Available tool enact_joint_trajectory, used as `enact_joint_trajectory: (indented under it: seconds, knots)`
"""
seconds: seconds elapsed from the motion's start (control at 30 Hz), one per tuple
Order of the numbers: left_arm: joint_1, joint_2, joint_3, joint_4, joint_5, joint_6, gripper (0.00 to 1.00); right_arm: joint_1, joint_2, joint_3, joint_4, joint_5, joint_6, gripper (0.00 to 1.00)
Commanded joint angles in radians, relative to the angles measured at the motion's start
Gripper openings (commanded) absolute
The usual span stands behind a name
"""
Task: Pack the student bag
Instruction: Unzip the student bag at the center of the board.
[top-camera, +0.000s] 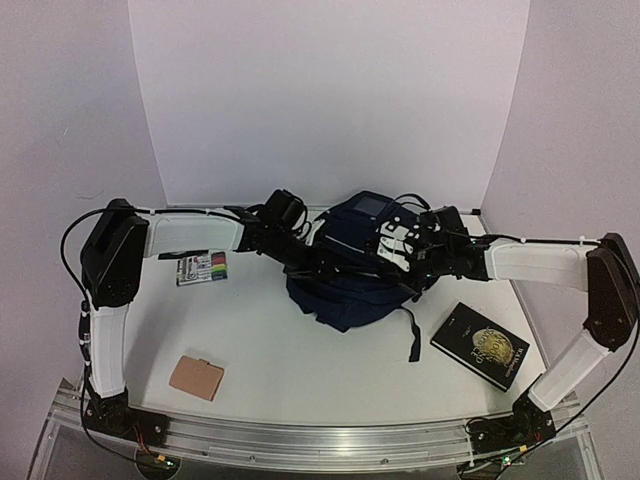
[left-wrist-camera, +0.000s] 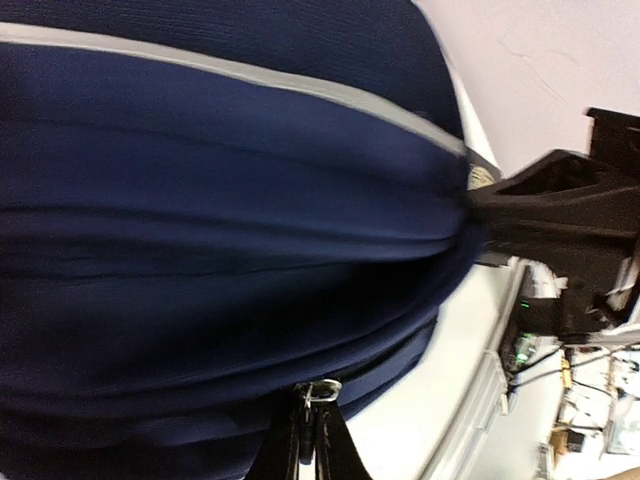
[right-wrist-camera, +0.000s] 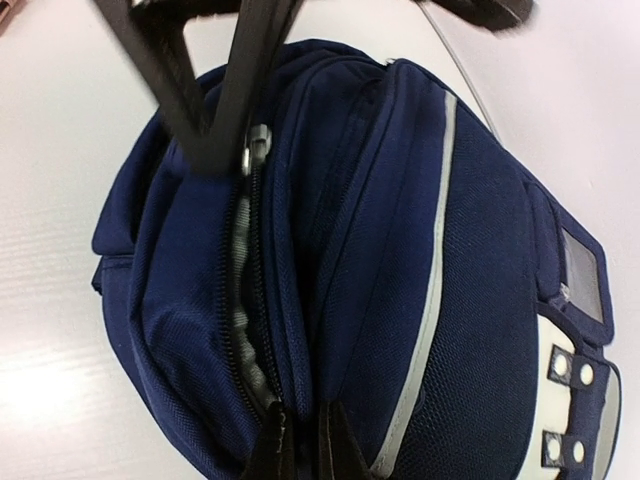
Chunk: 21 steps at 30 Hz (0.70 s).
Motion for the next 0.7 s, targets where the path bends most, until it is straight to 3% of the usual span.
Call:
enact_joint_trajectory:
  seconds: [0.0, 0.07, 0.23, 0.27, 0.37, 0.4, 0.67]
  knots:
    - [0.077, -0.084, -0.015, -0.070, -0.152, 0.086, 0.00, -0.114, -0.075, -0.036, -0.064, 0.058, -0.058, 0.00]
    - [0.083, -0.099, -0.033, -0.077, -0.174, 0.113, 0.00, -0.161, -0.067, -0.033, -0.066, 0.053, -0.086, 0.00]
    - [0.059, -0.102, -0.040, -0.033, -0.055, 0.104, 0.00, -0.200, 0.006, 0.072, -0.071, 0.040, -0.064, 0.01]
    - [0.045, -0.100, -0.034, -0.019, -0.040, 0.100, 0.00, -0.200, 0.009, 0.091, -0.076, 0.018, -0.048, 0.08]
    - [0.012, -0.078, -0.001, -0.001, 0.004, 0.081, 0.00, -0.193, -0.016, 0.129, -0.114, -0.069, -0.022, 0.51]
    - [0.004, -0.070, 0.012, 0.001, 0.015, 0.072, 0.00, -0.181, -0.029, 0.132, -0.123, -0.089, -0.011, 0.56]
    - [-0.029, -0.054, 0.024, 0.036, 0.040, 0.028, 0.00, -0.003, -0.005, 0.177, -0.138, -0.103, 0.067, 0.59]
